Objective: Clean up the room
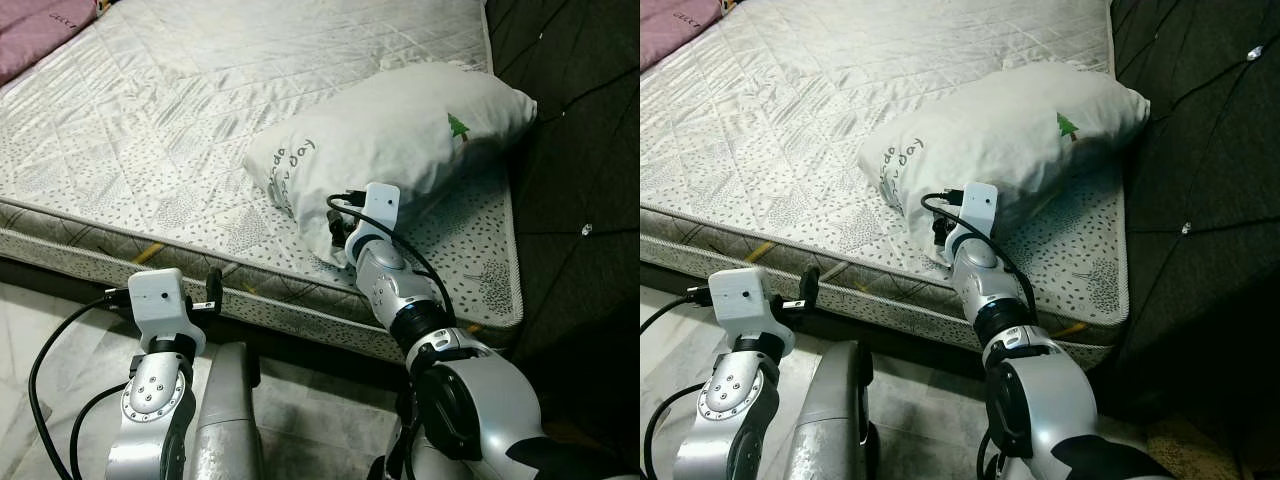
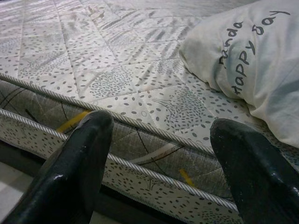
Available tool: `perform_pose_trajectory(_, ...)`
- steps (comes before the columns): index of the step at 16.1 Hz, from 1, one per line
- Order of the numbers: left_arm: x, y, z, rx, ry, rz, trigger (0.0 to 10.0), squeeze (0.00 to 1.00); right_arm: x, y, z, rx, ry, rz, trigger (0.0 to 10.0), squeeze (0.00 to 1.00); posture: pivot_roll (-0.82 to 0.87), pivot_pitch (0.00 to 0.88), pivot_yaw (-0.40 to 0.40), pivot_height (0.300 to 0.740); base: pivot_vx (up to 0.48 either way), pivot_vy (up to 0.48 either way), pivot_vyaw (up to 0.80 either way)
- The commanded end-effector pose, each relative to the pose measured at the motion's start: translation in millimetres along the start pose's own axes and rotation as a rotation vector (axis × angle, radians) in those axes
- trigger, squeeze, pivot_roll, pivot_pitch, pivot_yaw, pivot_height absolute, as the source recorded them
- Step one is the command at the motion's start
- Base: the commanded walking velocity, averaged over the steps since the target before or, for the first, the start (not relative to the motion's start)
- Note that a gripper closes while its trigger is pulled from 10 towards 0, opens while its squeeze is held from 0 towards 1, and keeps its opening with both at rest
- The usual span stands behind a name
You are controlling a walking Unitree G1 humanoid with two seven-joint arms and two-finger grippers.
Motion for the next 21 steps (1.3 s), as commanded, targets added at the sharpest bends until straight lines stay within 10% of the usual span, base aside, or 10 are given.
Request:
perform_pose_trajectory(1, -0.8, -0.3, 2.5, 0.003, 0.013, 0.005, 10.0, 0.00, -50.4, -4.0, 20.8, 0.045, 0.036, 0.102, 0.0, 0.00, 0.19, 0.084, -0.050, 0.547, 0.000, 0.000, 0.00)
perform_pose_trajectory(12, 3.3, 19.4, 12.5, 0.039, 0.017, -0.013, 10.0, 0.00, -36.0, 0.4, 25.4, 0.070, 0.023, 0.090, 0.0, 0.00, 0.17, 0.031, -0.046, 0.547, 0.000, 0.000, 0.00)
perform_pose_trajectory(17, 13.8, 34.5, 16.5, 0.061, 0.003, -0.040, 10.0, 0.00, -11.8, 2.1, 16.8, 0.077, -0.008, 0.061, 0.0, 0.00, 0.14, 0.000, -0.046, 0.547, 0.000, 0.000, 0.00)
perform_pose_trajectory(21, 13.1, 43.4, 15.1, 0.075, -0.008, -0.037, 10.0, 0.00, 37.4, 4.6, 26.0, 0.110, -0.054, -0.042, 0.0, 0.00, 0.10, 0.000, -0.046, 0.547, 0.000, 0.000, 0.00)
Point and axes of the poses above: a point about 5 cm out from each wrist's last joint towards the gripper, its own y axis pointing out of the wrist towards the gripper, its own z axis along the axis of the wrist's last joint, x = y × z, the point moved 5 cm from there along y, pointing out of the wrist towards the gripper, and after that the axes turned 14 degrees about -y, right-handed, at the moved point
